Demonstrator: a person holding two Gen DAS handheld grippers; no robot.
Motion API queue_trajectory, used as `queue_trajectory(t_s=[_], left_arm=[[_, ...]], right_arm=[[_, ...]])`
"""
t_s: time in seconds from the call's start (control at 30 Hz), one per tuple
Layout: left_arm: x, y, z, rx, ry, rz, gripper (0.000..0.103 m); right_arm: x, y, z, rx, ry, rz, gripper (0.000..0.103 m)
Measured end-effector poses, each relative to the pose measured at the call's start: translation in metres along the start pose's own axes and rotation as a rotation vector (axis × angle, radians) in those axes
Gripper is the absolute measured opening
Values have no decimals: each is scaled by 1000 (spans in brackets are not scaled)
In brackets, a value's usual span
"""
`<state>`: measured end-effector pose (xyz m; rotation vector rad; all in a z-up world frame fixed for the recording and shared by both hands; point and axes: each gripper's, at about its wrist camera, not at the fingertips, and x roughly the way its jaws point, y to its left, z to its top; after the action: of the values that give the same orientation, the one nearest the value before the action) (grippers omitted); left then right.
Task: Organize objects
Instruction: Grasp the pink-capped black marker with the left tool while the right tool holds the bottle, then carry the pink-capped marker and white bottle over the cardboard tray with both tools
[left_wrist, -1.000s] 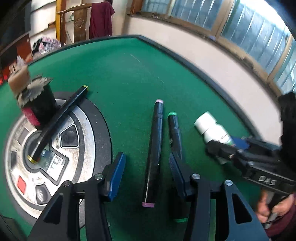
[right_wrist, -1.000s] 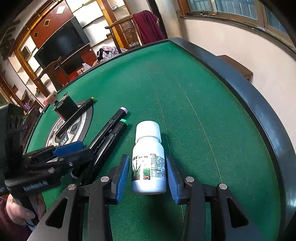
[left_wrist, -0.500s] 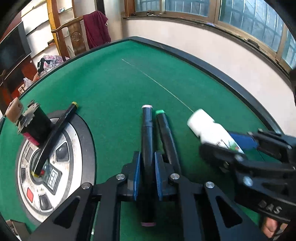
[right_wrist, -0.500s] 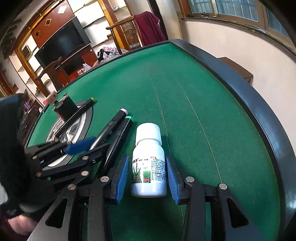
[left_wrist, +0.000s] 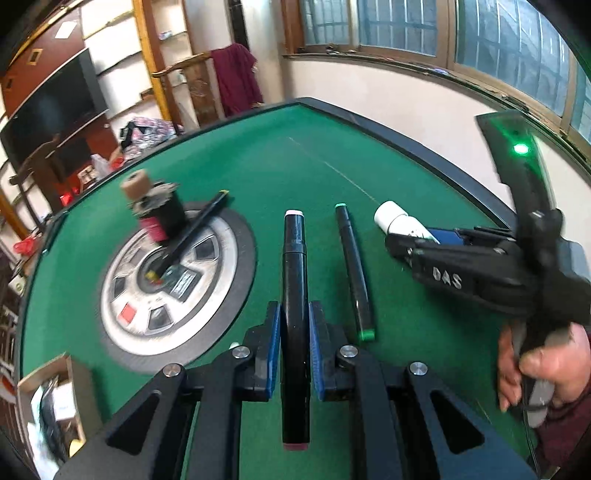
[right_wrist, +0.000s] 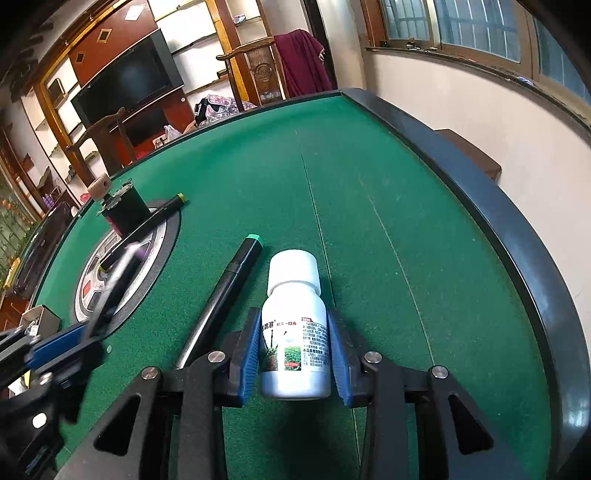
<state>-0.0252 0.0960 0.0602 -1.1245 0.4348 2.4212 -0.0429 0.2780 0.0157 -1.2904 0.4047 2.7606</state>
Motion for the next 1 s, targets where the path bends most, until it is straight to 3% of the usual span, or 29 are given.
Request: queue_trajectory(t_s=[0.37, 0.73, 1.0], left_arm=[[-70, 7, -44, -63, -53, 67, 14], [-106, 33, -74, -125, -77, 100, 14], [-120, 42, -91, -154, -99, 79, 14]], right_arm=[[-4, 2, -4, -18, -24, -39, 37], [-16, 1, -16, 15, -21, -57, 37], [-47, 8, -36, 13, -16, -39, 37]])
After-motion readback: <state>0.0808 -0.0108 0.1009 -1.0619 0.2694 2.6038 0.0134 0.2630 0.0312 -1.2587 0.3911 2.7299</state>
